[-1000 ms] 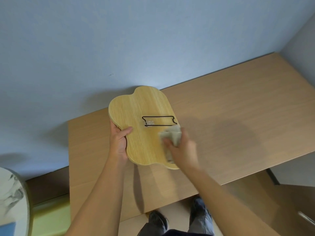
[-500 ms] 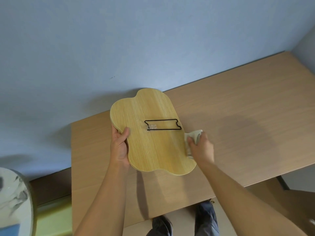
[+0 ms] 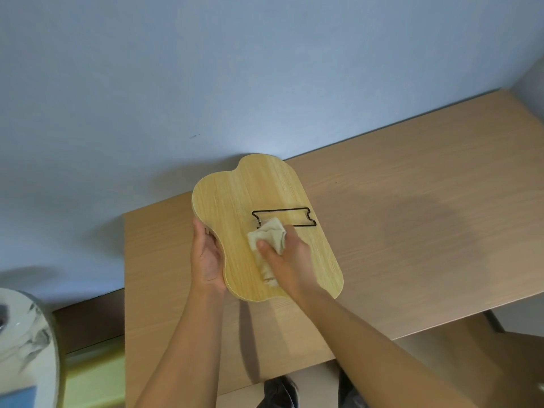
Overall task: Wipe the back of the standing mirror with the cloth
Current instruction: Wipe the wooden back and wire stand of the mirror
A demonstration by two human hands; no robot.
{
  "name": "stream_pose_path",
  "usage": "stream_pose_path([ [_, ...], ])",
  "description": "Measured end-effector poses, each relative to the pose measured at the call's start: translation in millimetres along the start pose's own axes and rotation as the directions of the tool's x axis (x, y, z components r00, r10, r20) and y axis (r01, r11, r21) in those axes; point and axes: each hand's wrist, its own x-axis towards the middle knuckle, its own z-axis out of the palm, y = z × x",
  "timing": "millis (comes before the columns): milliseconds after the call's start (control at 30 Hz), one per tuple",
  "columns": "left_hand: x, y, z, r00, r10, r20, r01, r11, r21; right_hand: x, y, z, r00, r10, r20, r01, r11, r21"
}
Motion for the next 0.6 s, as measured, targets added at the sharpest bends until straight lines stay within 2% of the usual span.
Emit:
stream_pose_path([
  [167, -1, -2, -5, 0.999, 0.021, -0.026, -0.021, 1.000, -0.016, 22, 55, -46, 0.975, 0.072, -0.212, -0.104, 0.985, -0.140],
  [300, -2, -8, -7, 1.000, 0.025, -0.017, -0.026, 1.000, -0.011, 32, 90, -91, 0.932, 0.192, -0.308, -0.275, 0.926, -0.257],
  [367, -10, -14, -6, 0.999, 0.026, -0.044, -0.025, 1.000, 0.018, 27, 93, -104, 0.918, 0.194, -0.345, -0.303, 0.906, -0.296],
  [467, -13, -18, 0, 0.999, -0.005, -0.051, 0.007, 1.000, 0.029, 30, 51, -94, 0.953, 0.068, -0.295, -0.152, 0.949, -0.275],
  [533, 10, 24, -24, 0.991, 0.085, -0.100, -0.087, 0.996, -0.023, 55, -26, -20, 0.988, -0.135, -0.071, 0.117, 0.970, -0.214],
  [600, 12, 26, -18, 0.996, 0.058, -0.062, -0.061, 0.997, -0.043, 51, -72, 10, 0.952, -0.289, 0.104, 0.301, 0.944, -0.133],
])
